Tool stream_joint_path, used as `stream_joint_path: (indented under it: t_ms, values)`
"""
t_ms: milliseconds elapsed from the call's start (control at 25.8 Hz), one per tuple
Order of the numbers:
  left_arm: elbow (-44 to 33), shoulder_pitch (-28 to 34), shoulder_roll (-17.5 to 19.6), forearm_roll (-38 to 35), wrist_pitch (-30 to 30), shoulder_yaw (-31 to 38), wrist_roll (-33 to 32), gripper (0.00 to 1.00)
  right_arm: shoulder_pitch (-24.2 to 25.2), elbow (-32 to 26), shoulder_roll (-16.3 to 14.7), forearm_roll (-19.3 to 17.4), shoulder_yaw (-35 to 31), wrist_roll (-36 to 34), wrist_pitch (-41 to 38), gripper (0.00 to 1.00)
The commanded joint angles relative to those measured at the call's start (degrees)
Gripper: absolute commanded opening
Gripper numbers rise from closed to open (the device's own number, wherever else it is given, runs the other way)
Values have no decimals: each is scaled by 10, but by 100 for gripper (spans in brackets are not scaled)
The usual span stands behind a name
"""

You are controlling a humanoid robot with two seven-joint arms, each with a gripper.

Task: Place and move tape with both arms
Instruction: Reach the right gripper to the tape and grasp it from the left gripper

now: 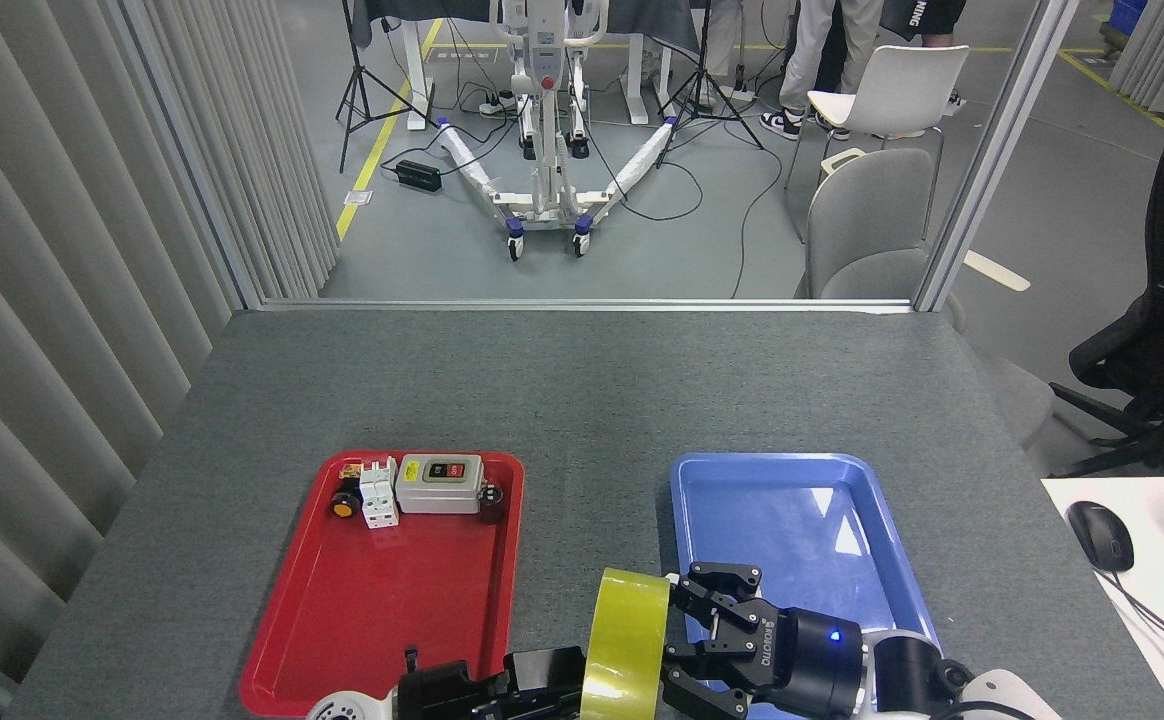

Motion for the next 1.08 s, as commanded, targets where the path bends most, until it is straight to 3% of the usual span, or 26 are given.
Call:
stream_joint_path:
  t_ms: [0,774,1045]
  values:
    - [0,0,0,0,0,0,0,0,-1,2,2,0,0,0,0,54]
    - [4,-2,1,-1,-1,4,1,0,1,6,-4,0,0,0,0,25]
    - [4,-2,1,-1,-1,5,2,0,2,7,-6,0,-1,-1,0,25]
